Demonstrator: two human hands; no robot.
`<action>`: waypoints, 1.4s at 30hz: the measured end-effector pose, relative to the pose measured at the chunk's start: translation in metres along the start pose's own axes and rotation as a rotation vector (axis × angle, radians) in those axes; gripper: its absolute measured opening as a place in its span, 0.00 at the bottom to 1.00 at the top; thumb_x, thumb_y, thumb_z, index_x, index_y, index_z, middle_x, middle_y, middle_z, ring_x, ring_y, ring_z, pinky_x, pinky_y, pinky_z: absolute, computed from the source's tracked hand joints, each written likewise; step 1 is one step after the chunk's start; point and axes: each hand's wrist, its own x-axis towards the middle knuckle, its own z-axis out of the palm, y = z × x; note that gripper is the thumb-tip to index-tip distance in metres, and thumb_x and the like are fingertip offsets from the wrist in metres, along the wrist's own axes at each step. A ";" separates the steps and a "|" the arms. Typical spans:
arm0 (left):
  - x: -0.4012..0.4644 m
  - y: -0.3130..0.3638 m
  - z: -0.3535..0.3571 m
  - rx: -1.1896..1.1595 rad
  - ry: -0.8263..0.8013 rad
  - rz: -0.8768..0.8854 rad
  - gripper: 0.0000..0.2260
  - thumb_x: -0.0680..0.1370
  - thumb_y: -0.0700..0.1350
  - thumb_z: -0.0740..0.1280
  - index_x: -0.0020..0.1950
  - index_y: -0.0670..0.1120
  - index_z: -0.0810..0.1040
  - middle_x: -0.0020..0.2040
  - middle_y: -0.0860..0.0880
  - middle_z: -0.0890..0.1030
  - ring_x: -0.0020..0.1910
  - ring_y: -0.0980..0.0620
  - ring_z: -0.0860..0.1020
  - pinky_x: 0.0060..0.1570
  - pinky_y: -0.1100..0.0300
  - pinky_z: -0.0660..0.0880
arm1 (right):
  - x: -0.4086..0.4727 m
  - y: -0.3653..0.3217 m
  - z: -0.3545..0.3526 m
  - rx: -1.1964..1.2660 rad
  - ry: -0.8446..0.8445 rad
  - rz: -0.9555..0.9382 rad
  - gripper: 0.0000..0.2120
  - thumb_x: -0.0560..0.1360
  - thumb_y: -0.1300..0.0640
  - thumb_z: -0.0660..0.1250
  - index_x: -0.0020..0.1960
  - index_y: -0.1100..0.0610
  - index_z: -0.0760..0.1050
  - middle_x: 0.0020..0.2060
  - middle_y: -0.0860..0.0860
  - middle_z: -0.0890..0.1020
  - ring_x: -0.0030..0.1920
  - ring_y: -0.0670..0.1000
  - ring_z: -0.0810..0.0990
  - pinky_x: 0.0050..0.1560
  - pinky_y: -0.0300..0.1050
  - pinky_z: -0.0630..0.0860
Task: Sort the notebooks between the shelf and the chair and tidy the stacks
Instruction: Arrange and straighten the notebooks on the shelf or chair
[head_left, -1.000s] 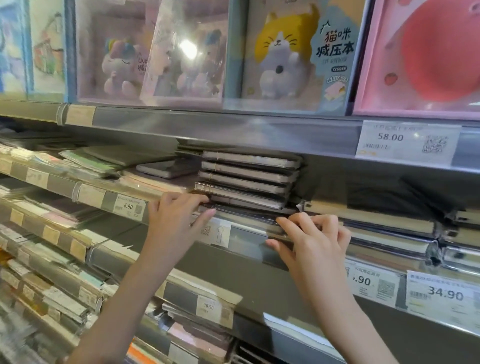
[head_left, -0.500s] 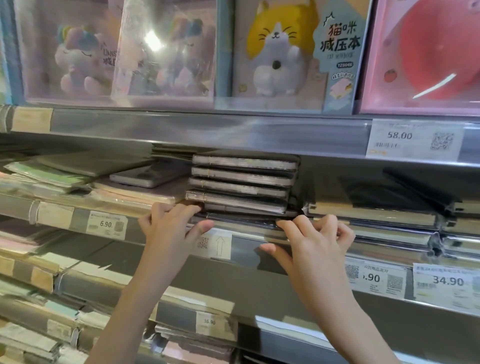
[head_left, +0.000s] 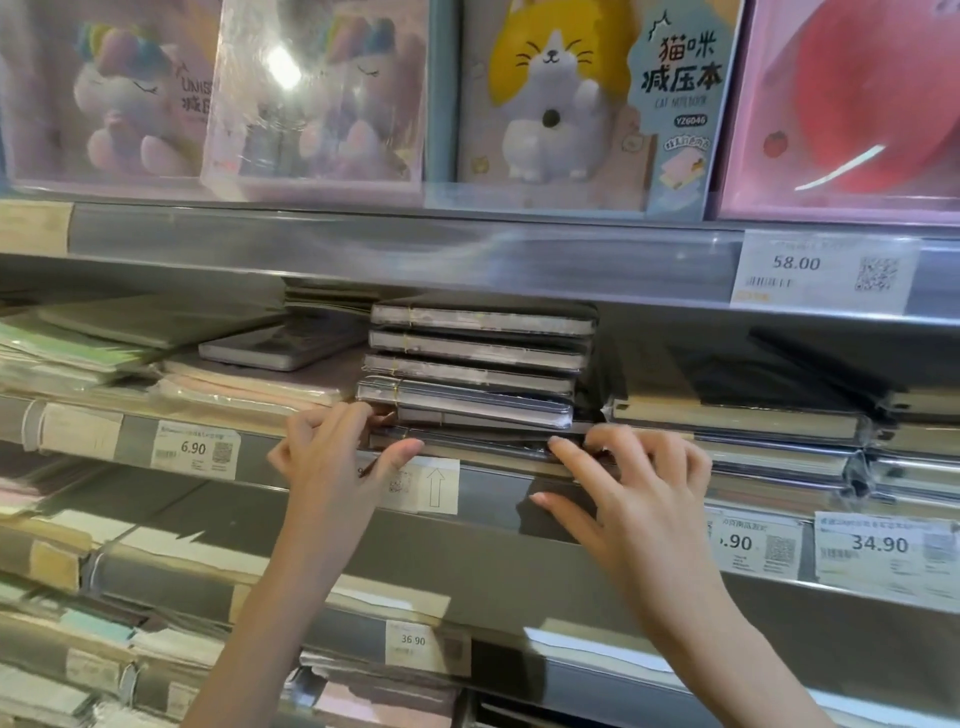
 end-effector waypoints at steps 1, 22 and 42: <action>0.000 0.000 0.000 0.010 -0.005 0.003 0.22 0.68 0.65 0.57 0.44 0.47 0.71 0.43 0.53 0.71 0.50 0.58 0.58 0.50 0.62 0.48 | 0.000 0.002 -0.002 -0.035 0.016 -0.009 0.19 0.71 0.42 0.61 0.52 0.54 0.80 0.51 0.53 0.74 0.50 0.56 0.68 0.49 0.50 0.62; 0.009 0.023 -0.012 0.025 -0.178 -0.170 0.32 0.65 0.65 0.57 0.59 0.44 0.77 0.52 0.53 0.69 0.66 0.48 0.59 0.62 0.51 0.52 | 0.087 0.032 -0.034 -0.169 -0.778 -0.225 0.37 0.63 0.26 0.60 0.61 0.51 0.74 0.62 0.45 0.74 0.67 0.48 0.63 0.72 0.51 0.46; -0.007 0.017 -0.003 -0.322 0.045 -0.257 0.14 0.70 0.57 0.65 0.37 0.47 0.70 0.44 0.58 0.66 0.49 0.58 0.58 0.61 0.44 0.62 | 0.057 0.034 -0.017 0.039 -0.310 -0.330 0.18 0.59 0.43 0.76 0.39 0.56 0.81 0.35 0.49 0.81 0.43 0.55 0.80 0.62 0.70 0.63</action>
